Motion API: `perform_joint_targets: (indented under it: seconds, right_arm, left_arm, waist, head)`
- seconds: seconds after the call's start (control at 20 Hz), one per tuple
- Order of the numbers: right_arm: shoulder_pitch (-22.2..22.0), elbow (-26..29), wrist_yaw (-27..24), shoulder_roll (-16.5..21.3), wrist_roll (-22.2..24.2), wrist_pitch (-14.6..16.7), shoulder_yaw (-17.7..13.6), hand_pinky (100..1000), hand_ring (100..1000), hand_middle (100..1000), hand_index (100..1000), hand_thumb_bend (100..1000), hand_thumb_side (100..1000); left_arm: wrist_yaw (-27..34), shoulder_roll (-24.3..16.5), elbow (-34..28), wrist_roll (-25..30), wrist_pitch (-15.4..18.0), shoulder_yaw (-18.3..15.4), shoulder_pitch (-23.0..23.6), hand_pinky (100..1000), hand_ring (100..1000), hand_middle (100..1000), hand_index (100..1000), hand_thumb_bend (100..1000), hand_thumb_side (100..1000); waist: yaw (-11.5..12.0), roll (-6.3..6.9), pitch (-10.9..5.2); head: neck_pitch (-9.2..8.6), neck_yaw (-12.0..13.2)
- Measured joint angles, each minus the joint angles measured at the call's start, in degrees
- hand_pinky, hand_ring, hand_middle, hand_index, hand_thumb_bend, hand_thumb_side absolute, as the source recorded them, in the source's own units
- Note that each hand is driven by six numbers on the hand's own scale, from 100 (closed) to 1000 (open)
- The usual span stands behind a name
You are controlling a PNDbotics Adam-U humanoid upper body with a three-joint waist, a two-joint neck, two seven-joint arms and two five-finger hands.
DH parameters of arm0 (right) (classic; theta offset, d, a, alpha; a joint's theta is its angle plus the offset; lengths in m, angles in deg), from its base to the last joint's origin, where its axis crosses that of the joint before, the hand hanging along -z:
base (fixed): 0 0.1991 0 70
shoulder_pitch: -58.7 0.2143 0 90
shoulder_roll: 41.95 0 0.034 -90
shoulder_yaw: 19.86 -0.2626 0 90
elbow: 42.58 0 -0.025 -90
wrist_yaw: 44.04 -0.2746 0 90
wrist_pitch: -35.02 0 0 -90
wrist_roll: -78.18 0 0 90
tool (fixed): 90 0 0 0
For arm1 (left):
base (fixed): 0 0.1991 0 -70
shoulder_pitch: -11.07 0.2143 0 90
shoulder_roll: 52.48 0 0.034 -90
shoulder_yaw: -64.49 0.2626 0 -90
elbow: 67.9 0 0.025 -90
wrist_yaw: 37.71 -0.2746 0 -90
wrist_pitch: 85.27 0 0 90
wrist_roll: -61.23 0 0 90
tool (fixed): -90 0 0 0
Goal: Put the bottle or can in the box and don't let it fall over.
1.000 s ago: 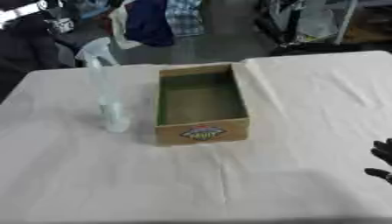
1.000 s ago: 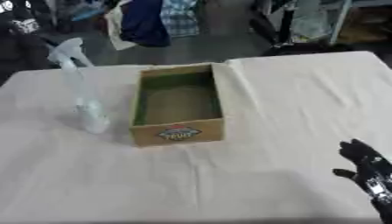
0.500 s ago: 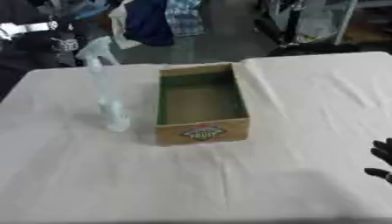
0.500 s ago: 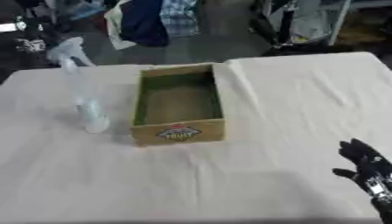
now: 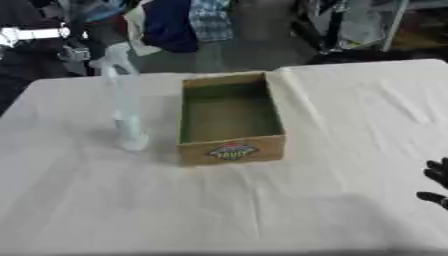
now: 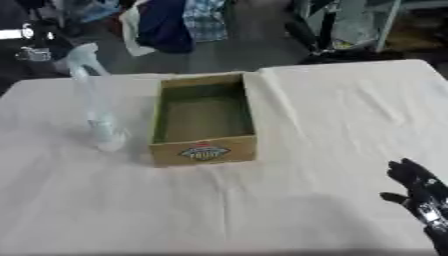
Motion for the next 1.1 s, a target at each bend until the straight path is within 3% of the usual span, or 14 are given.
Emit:
perform_joint_targets:
  seconds: [0.5, 1.1]
  right_arm:
    - [0.01, 0.00, 0.00, 0.00, 0.00, 0.01, 0.00, 813, 1000, 952, 1000, 100, 690]
    - [0.02, 0.00, 0.00, 0.00, 0.01, 0.01, 0.00, 813, 1000, 951, 1000, 100, 690]
  left_arm:
    - [1.73, -0.08, -3.98, 0.70, -0.17, 1.17, 1.19, 820, 914, 779, 913, 321, 939]
    - [-1.68, -0.08, -4.67, -1.58, -1.06, 1.41, 0.81, 817, 904, 787, 920, 280, 898]
  waist:
    - [-0.04, 0.01, 0.00]
    - [-0.13, 0.01, 0.01]
  head:
    - [0.01, 0.00]
    - [0.03, 0.01]
